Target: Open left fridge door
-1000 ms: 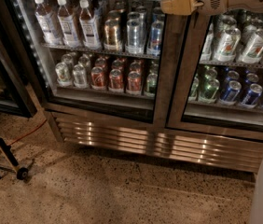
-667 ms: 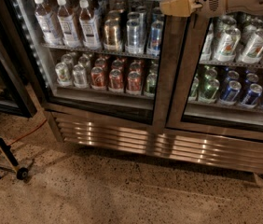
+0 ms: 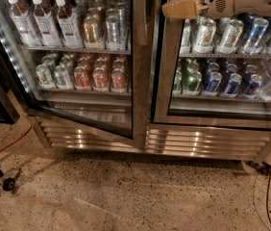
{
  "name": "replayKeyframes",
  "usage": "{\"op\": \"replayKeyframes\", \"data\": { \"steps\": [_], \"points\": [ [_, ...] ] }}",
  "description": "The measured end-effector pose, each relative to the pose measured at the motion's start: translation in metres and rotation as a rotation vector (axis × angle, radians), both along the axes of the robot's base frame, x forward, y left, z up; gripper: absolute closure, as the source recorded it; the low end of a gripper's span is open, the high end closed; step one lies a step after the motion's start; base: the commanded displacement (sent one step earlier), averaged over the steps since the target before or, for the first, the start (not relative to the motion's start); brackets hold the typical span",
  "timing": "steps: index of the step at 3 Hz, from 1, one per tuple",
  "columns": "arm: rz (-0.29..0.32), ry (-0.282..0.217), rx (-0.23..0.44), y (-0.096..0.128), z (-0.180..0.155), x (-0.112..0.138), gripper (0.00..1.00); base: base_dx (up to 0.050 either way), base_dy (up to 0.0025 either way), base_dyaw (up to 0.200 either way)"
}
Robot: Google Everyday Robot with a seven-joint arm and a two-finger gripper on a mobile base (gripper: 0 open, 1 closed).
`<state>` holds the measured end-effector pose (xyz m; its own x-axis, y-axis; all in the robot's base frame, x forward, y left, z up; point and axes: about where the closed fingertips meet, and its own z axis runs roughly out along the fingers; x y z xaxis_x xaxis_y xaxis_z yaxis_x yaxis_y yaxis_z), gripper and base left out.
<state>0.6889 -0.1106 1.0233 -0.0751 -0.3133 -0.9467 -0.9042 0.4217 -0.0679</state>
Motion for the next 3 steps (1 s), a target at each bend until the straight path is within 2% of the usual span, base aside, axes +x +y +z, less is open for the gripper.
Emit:
{"op": "replayKeyframes", "data": {
  "steps": [1,2,3],
  "points": [
    [-0.077,-0.043,-0.061,-0.008,-0.002,0.004,1.00,0.000,0.00000,0.000],
    [-0.155,-0.081,-0.152,-0.008,-0.009,0.014,1.00,0.000,0.00000,0.000],
    [-0.058,-0.058,-0.125,0.037,-0.026,0.028,1.00,0.000,0.00000,0.000]
  ]
}}
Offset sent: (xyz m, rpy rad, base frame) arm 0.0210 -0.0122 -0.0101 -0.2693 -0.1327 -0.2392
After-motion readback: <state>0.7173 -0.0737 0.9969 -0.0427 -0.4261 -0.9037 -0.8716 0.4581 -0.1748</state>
